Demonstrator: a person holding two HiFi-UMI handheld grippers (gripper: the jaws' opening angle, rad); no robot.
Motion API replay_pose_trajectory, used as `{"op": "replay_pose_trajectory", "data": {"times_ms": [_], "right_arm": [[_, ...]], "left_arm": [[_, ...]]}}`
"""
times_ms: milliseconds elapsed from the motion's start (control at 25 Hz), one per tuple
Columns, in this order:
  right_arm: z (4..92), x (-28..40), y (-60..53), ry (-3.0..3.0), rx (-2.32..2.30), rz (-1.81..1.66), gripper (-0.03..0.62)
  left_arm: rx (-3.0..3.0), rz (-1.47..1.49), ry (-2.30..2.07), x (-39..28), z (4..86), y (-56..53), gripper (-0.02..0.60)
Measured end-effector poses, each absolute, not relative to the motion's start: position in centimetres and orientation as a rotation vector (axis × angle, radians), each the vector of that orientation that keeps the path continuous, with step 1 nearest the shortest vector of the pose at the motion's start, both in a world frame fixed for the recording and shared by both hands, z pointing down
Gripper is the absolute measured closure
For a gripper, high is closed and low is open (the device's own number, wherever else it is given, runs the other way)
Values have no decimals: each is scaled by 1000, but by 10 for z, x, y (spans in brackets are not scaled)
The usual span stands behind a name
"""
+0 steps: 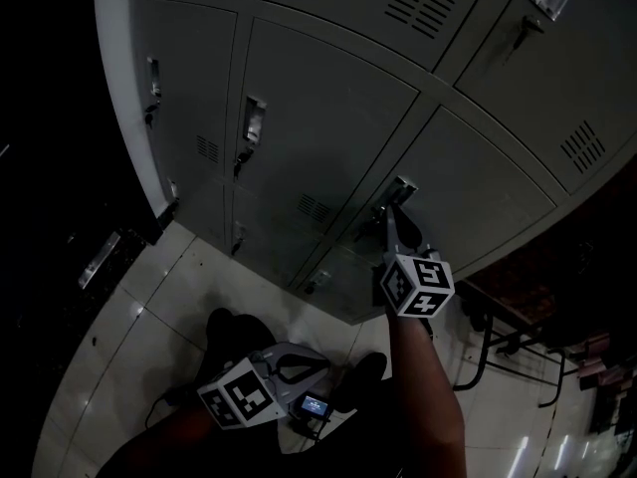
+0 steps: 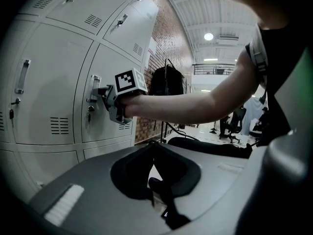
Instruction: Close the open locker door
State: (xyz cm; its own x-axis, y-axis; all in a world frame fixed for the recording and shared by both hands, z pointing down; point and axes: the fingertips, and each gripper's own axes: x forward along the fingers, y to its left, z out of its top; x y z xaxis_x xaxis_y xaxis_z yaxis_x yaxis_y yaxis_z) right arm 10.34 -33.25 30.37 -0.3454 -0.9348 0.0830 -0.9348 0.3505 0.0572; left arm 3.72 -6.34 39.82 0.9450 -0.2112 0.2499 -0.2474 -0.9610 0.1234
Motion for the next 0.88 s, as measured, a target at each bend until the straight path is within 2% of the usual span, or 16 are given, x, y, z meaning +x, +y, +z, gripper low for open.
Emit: {"op": "replay_pose_trajectory", "data": {"times_ms": [240,480,880], "right_arm": [[308,102,-312,-2573,1676,58,591],[335,96,-242,-2635,1546,113,591],[331,136,-155,-2671,1530,117,591]], "left_arm": [[2941,380,-362,36,400,-64,569],[2946,389,-366,37,402,-65,569],[2937,396,-381,41,404,-65,569]]}}
